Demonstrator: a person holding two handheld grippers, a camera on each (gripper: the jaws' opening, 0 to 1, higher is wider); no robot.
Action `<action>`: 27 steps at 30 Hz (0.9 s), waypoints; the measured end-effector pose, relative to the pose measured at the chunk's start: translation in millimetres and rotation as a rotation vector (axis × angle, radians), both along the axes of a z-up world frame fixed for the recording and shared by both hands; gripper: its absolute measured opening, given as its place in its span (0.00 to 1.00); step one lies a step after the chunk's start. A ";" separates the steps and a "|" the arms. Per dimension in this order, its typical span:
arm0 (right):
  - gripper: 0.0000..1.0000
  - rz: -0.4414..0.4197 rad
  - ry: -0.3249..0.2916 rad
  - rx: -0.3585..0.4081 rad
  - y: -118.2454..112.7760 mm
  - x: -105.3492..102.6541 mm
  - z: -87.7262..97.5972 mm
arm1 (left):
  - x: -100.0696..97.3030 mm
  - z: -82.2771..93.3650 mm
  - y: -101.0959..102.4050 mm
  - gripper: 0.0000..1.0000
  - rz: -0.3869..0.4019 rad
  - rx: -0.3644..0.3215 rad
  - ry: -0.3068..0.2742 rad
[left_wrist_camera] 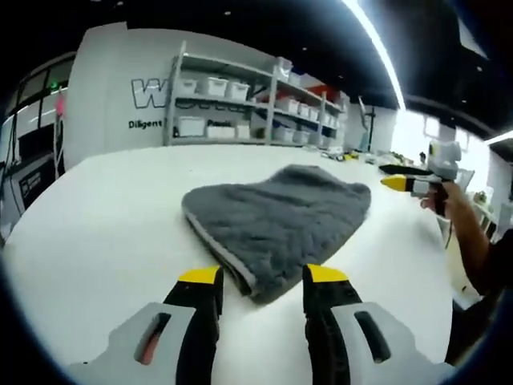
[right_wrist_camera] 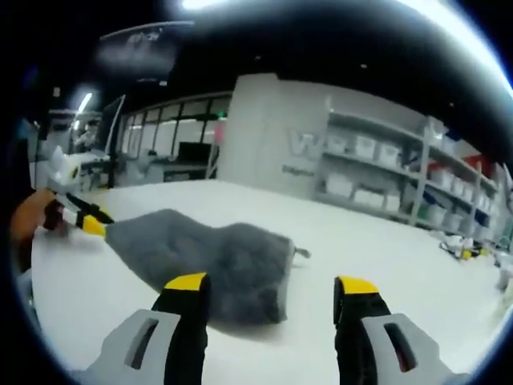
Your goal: Open the folded towel by lifting each exposed corner and separating the folded layers until the towel lies flat within the target outline without major curled edges
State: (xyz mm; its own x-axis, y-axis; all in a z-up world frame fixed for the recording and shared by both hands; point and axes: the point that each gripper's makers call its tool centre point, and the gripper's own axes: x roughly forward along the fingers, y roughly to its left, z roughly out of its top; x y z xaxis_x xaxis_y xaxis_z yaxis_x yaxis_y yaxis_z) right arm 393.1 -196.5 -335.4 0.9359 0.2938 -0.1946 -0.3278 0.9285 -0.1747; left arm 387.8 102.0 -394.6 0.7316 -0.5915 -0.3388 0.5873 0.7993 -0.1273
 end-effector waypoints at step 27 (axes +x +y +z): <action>0.21 -0.087 0.069 -0.096 -19.1 30.7 -22.0 | 4.7 -8.2 1.0 0.25 0.026 0.038 0.016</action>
